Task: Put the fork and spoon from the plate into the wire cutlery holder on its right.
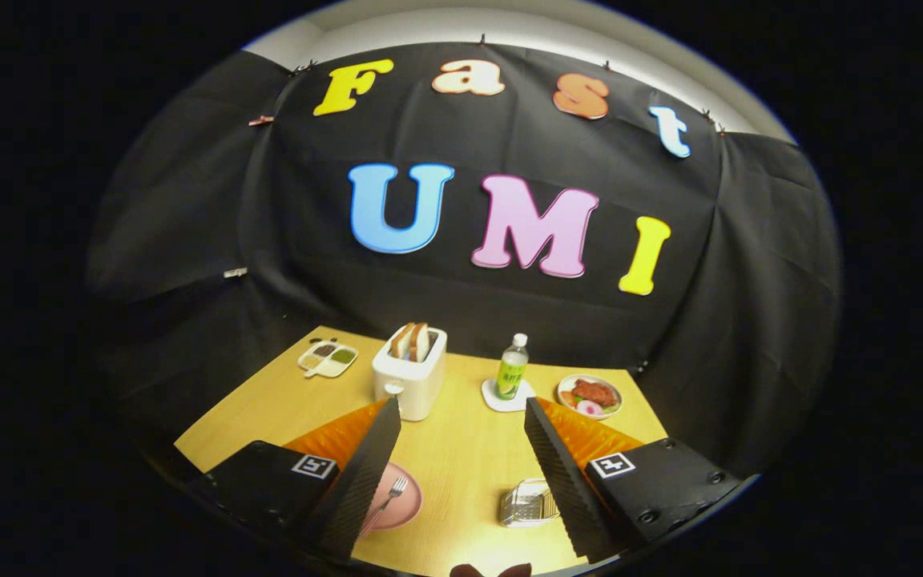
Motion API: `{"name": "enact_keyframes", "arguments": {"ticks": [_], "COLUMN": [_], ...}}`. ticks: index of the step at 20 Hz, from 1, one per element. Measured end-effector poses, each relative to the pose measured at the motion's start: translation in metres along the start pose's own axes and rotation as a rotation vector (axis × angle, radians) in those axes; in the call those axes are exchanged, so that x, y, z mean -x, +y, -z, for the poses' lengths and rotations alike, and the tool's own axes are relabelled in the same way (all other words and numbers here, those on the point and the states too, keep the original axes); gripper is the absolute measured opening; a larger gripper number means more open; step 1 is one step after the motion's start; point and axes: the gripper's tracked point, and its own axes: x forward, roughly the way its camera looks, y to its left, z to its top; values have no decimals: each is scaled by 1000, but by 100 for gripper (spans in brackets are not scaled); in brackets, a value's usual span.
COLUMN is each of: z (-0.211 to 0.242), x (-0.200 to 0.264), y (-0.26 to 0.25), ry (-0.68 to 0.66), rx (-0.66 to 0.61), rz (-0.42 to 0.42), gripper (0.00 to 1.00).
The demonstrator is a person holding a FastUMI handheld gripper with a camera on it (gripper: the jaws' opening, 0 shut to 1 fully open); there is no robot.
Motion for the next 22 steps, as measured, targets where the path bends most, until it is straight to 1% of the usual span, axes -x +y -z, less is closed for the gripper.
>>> {"name": "enact_keyframes", "arguments": {"ticks": [2, 4, 6, 12, 14, 18, 19, 22], "z": [22, 52, 84, 177, 205, 256, 267, 293], "x": [-6, -13, -16, -32, -41, -60, -65, -77], "y": [19, 38, 53, 93, 105, 117, 118, 120], "ry": [81, 190, 302, 600, 676, 784, 809, 874], "rx": [-3, -12, -34, -122, -141, -121, -115, -121], "rz": [-56, -110, -146, -211, -231, -220, -209, -174], "gripper": [98, 98, 98, 97, 92, 90, 83, 73]}}
